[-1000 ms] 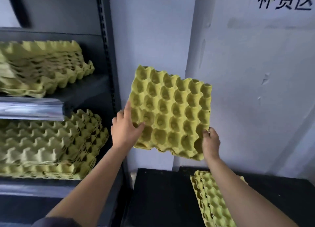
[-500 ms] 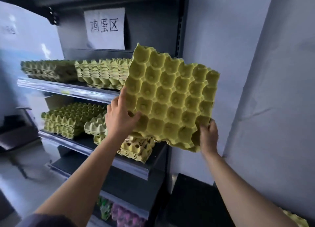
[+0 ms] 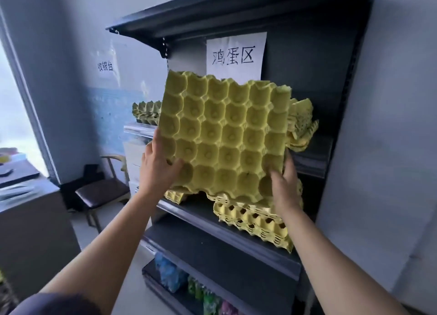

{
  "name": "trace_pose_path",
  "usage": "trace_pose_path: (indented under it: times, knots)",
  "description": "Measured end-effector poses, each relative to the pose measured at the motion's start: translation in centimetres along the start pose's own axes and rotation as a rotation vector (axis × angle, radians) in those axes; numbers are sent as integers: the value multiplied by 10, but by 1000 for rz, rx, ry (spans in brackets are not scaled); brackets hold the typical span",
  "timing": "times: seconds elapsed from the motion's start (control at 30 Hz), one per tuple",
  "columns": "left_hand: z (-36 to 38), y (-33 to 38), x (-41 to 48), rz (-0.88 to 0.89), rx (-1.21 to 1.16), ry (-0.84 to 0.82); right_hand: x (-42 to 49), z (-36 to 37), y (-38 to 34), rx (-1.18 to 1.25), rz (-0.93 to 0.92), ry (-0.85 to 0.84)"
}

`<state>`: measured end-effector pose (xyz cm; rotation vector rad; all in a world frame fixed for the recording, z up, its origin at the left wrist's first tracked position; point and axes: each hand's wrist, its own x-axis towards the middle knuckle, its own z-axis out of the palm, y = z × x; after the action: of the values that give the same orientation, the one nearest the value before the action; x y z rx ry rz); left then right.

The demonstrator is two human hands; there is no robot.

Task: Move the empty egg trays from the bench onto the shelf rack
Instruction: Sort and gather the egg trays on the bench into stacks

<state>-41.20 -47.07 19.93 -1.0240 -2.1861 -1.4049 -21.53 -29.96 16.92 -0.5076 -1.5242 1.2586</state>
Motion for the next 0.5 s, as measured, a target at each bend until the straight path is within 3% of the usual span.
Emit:
trace_pose_path:
  times: [0.13,0.27,0.33,0.5]
  knots:
    - [-22,-30,19,66,249,61,11,68,-3,16,-23,44]
    - [-19,-63,34,541,490,34,37,135,-7,-12,-47,52]
    - [-13,-83,46,675,624,-20,51,163,-8,-23,-63,51]
    - [-2,-107,98,586,764,31,93,219,-1,3,-52,-1]
